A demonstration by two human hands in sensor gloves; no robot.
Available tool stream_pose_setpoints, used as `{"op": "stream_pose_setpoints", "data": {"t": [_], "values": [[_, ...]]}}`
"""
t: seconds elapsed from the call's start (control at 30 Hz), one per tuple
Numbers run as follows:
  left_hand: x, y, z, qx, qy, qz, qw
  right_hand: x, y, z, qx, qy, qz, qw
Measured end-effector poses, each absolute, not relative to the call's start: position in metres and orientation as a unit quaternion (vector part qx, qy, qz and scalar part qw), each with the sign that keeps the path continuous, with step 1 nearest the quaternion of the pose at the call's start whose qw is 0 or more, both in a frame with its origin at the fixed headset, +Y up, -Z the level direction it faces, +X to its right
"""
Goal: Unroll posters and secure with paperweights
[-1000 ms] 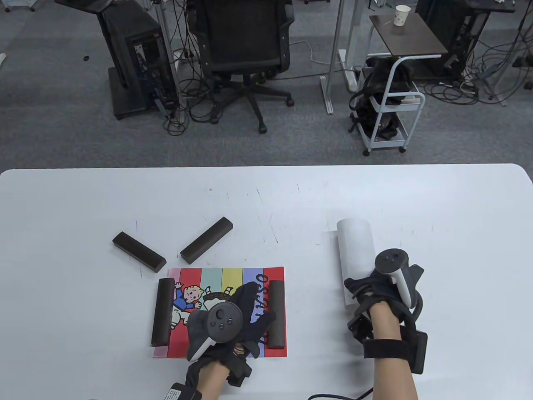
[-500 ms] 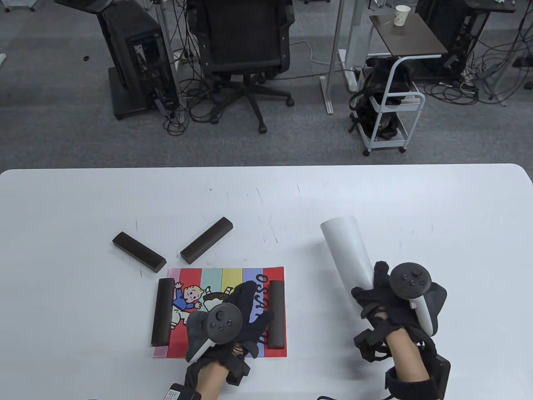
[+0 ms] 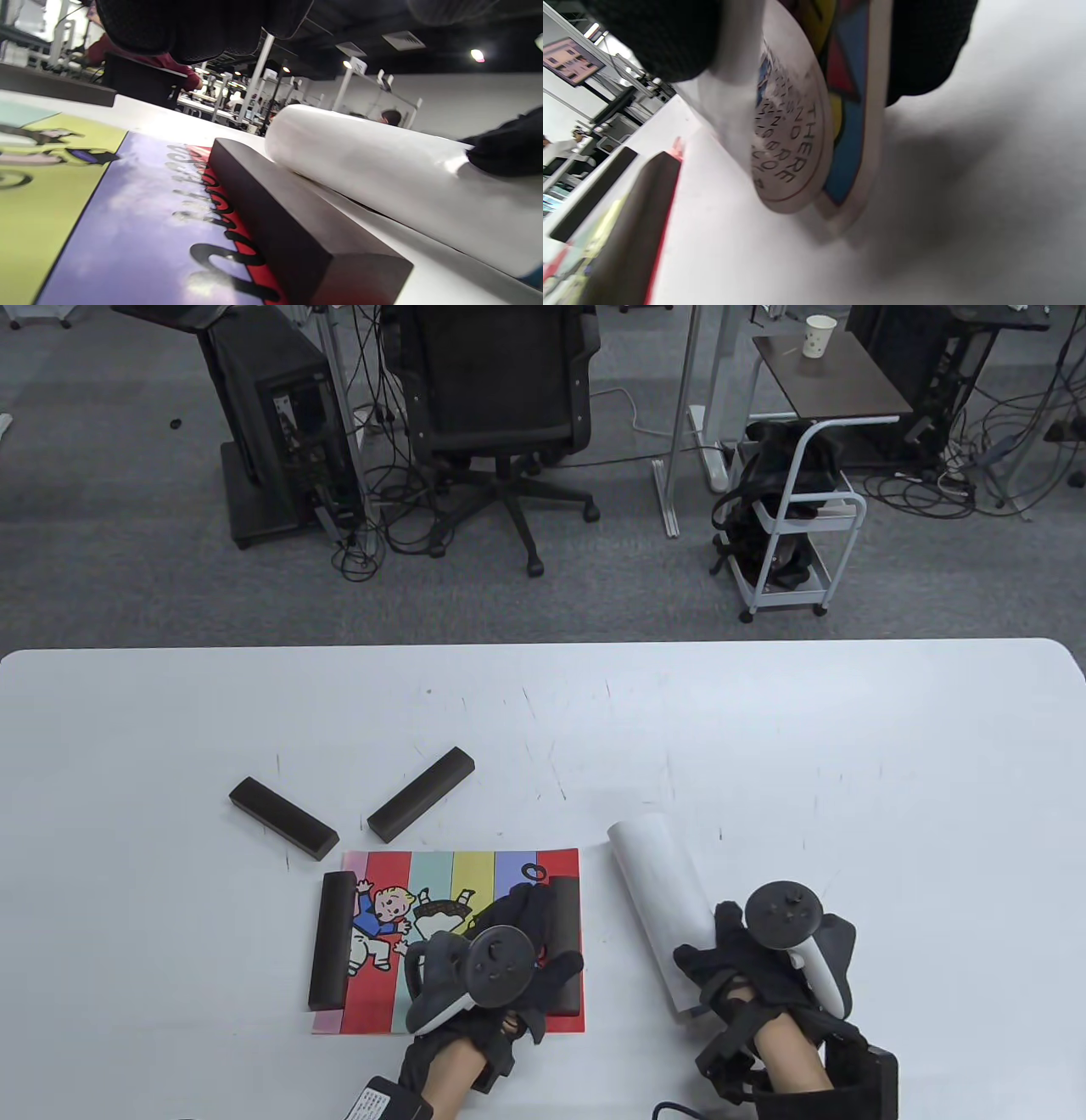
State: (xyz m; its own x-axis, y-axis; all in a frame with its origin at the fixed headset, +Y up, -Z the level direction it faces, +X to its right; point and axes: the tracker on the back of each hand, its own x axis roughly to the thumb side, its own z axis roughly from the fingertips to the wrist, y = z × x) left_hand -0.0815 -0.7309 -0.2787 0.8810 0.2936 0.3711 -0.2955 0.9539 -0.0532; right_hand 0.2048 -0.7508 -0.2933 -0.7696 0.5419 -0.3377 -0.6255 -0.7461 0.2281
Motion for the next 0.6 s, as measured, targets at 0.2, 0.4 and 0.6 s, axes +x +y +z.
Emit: {"op": "stream_pose_setpoints", "data": {"t": [0.2,0.4,0.6], "values": [[-0.032,-0.711,-0.285,-0.049,-0.232,0.028,0.971,0.208,-0.752,-0.293,-0.136,0.164,0.931,0.295],[0.001,-0.730,-0.298,-0.141,-0.233,-0.011,0.962,0.202,-0.752,-0.294,-0.108,0.153,0.940,0.284],[0.007,-0.749,-0.294,-0.144,-0.273,-0.010,0.951,0.191,-0.757,-0.298,-0.086,0.170,0.950,0.246]]}}
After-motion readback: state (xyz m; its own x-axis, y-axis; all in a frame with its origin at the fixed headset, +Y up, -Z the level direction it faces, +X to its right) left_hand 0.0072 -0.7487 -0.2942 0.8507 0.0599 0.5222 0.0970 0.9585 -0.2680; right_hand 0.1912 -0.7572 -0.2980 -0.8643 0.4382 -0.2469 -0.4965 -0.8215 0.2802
